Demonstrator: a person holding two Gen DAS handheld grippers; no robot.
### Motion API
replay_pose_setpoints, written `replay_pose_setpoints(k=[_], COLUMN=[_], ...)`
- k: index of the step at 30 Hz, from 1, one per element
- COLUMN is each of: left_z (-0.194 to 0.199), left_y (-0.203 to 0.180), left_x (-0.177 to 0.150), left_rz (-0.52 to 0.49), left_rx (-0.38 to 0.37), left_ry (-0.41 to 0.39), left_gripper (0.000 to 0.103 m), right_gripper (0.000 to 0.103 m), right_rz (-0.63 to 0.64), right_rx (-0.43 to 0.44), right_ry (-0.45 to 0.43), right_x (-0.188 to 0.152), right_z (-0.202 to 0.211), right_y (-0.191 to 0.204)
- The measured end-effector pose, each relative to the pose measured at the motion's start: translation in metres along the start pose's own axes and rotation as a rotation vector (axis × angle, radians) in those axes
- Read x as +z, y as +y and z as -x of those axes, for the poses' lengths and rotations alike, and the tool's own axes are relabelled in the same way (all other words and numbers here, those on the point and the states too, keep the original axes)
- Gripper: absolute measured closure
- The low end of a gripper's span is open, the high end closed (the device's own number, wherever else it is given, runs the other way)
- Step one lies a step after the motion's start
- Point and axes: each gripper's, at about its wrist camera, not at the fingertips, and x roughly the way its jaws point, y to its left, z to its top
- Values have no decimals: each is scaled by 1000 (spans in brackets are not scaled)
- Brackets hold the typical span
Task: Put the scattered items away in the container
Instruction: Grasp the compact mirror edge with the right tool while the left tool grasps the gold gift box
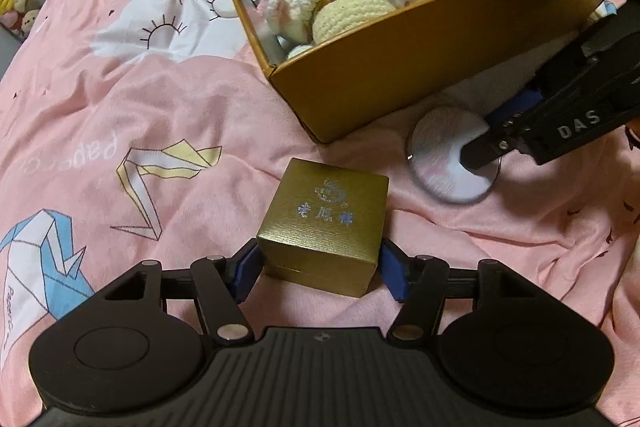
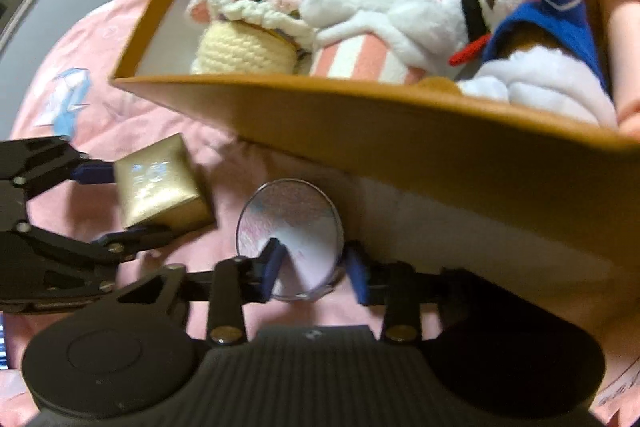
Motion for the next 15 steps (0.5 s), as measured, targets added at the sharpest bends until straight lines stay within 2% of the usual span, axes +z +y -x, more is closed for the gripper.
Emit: replay_pose_setpoints(k=[5,7,10,15], left_z=[3,3,2,1], left_y=[-1,-1,-1,-3], left_x=[-2,-3,-3,-4], left_rz=[25,25,39,55], left_rx=[-2,-2,-6,0], left_ry=[-12,-13,-13,-13], left_gripper=[31,31,31,31], right_gripper=[74,73,64,49], right_rz=[42,38,-10,53], right_rx=[44,42,47,21], right_ry=[0,11,26,18], right_x=[-4,-8,2,3], right_z=[5,5,-7,-19], right_y=[13,3,-2,12])
